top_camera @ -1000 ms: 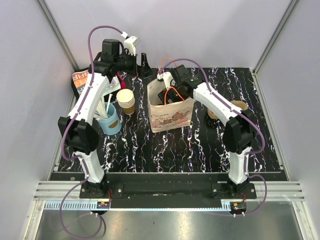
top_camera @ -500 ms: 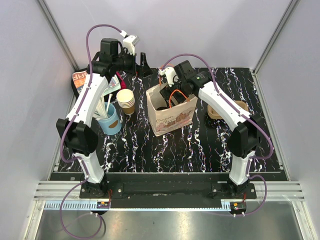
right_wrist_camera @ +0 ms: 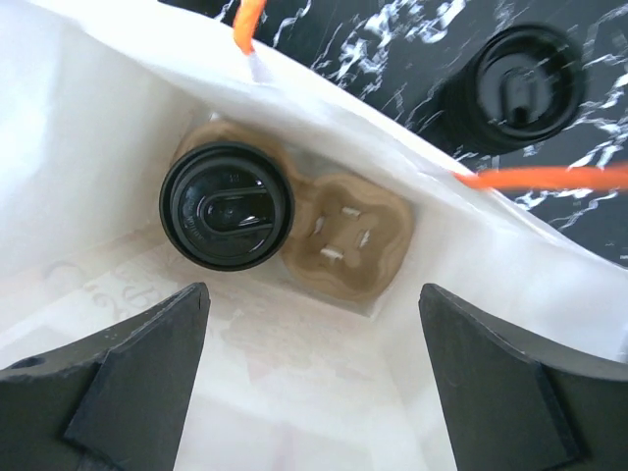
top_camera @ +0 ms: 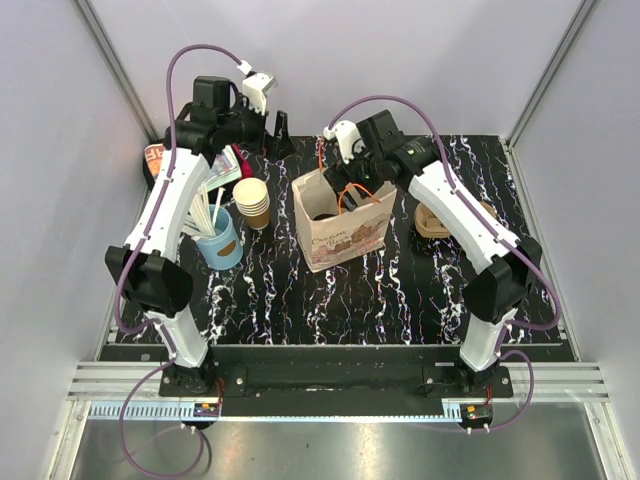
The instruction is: Pack the takeout coffee
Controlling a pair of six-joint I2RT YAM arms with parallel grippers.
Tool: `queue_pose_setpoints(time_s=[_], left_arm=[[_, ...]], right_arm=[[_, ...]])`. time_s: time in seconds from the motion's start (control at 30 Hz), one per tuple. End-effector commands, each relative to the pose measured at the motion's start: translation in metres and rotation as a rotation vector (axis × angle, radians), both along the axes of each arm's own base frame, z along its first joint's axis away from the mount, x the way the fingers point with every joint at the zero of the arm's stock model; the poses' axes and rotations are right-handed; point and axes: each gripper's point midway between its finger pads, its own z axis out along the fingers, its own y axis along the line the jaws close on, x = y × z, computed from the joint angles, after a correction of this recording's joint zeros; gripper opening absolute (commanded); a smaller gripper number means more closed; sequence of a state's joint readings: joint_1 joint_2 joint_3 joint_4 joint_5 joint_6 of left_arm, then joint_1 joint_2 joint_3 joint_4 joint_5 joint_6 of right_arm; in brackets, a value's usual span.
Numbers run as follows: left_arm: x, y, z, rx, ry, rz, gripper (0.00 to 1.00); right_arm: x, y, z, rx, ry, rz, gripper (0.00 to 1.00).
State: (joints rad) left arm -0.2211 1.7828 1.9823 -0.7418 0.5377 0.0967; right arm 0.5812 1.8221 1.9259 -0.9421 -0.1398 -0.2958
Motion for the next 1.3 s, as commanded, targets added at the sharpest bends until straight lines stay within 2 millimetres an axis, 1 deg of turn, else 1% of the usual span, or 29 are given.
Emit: queue_pose_setpoints(time_s=[0.0,0.03,0.1,0.13,0.2,0.23,0.27,0.37,0.43,0.47,0.5,0.53,0.57,0.6,0.7,0.73,0.8,0.9,0.97,1.03,1.07,1.1,1.17,1.2,1.27], left_arm=[[-0.010,0.020,0.038,0.086,-0.139,-0.001,0.99],[-0.013,0.024,0.039,0.098,-0.138,0.001,0.99],[-0.020,0.028,0.038,0.135,-0.148,-0.021,0.99],[-0.025,0.031,0.041,0.146,-0.160,-0.028,0.99],[-0.028,0.041,0.044,0.182,-0.187,-0.014,0.99],[-0.031,0.049,0.046,0.195,-0.195,0.004,0.99],[-0.032,0.056,0.046,0.214,-0.202,0.027,0.99],[-0.040,0.072,0.043,0.254,-0.193,0.044,0.99],[-0.050,0.081,0.032,0.285,-0.155,0.036,0.99],[-0.054,0.084,0.028,0.316,-0.158,0.015,0.99],[-0.060,0.086,0.020,0.339,-0.132,-0.002,0.99],[-0.063,0.089,0.009,0.362,-0.104,-0.015,0.99],[-0.065,0.093,0.002,0.402,-0.102,-0.032,0.99],[-0.069,0.096,-0.010,0.426,-0.061,-0.047,0.99],[-0.072,0.107,-0.039,0.499,0.024,-0.052,0.99],[-0.073,0.111,-0.049,0.511,0.054,-0.052,0.99],[-0.072,0.116,-0.058,0.527,0.079,-0.039,0.99],[-0.070,0.128,-0.065,0.513,0.106,0.005,0.99],[-0.069,0.129,-0.067,0.497,0.104,0.008,0.99],[-0.070,0.131,-0.074,0.496,0.116,0.009,0.99],[-0.067,0.134,-0.076,0.502,0.109,0.018,0.99],[-0.067,0.136,-0.082,0.508,0.119,0.018,0.99],[-0.063,0.141,-0.086,0.524,0.118,0.031,0.99],[-0.062,0.142,-0.089,0.528,0.124,0.034,0.99],[-0.060,0.143,-0.092,0.530,0.130,0.033,0.99]], right_arm=[[0.003,-0.003,0.059,0.049,-0.148,-0.018,0.93],[0.005,-0.003,0.067,0.056,-0.169,-0.025,0.93],[0.009,-0.007,0.077,0.056,-0.200,-0.047,0.92],[0.011,-0.009,0.086,0.061,-0.226,-0.063,0.92],[0.014,-0.011,0.100,0.073,-0.261,-0.084,0.93],[0.016,-0.012,0.111,0.085,-0.288,-0.092,0.93],[0.019,-0.017,0.119,0.082,-0.313,-0.120,0.93],[0.021,-0.025,0.148,0.104,-0.384,-0.165,0.93],[0.019,-0.031,0.169,0.128,-0.436,-0.188,0.93],[0.018,-0.033,0.176,0.137,-0.452,-0.194,0.93],[0.014,-0.036,0.188,0.155,-0.480,-0.199,0.93],[0.012,-0.038,0.194,0.165,-0.492,-0.201,0.93],[0.010,-0.040,0.199,0.173,-0.503,-0.202,0.93],[0.005,-0.042,0.207,0.185,-0.515,-0.202,0.93],[-0.002,-0.048,0.219,0.205,-0.539,-0.207,0.93],[-0.004,-0.049,0.219,0.204,-0.539,-0.208,0.93],[-0.009,-0.053,0.225,0.211,-0.549,-0.212,0.93],[-0.014,-0.056,0.219,0.200,-0.538,-0.208,0.93],[-0.016,-0.058,0.215,0.191,-0.533,-0.205,0.93],[-0.018,-0.059,0.208,0.176,-0.524,-0.198,0.93],[-0.020,-0.061,0.210,0.177,-0.532,-0.196,0.94],[-0.020,-0.060,0.201,0.168,-0.514,-0.192,0.94],[-0.023,-0.061,0.198,0.169,-0.512,-0.185,0.94],[-0.023,-0.060,0.191,0.160,-0.496,-0.179,0.93],[-0.026,-0.061,0.189,0.161,-0.494,-0.178,0.94]])
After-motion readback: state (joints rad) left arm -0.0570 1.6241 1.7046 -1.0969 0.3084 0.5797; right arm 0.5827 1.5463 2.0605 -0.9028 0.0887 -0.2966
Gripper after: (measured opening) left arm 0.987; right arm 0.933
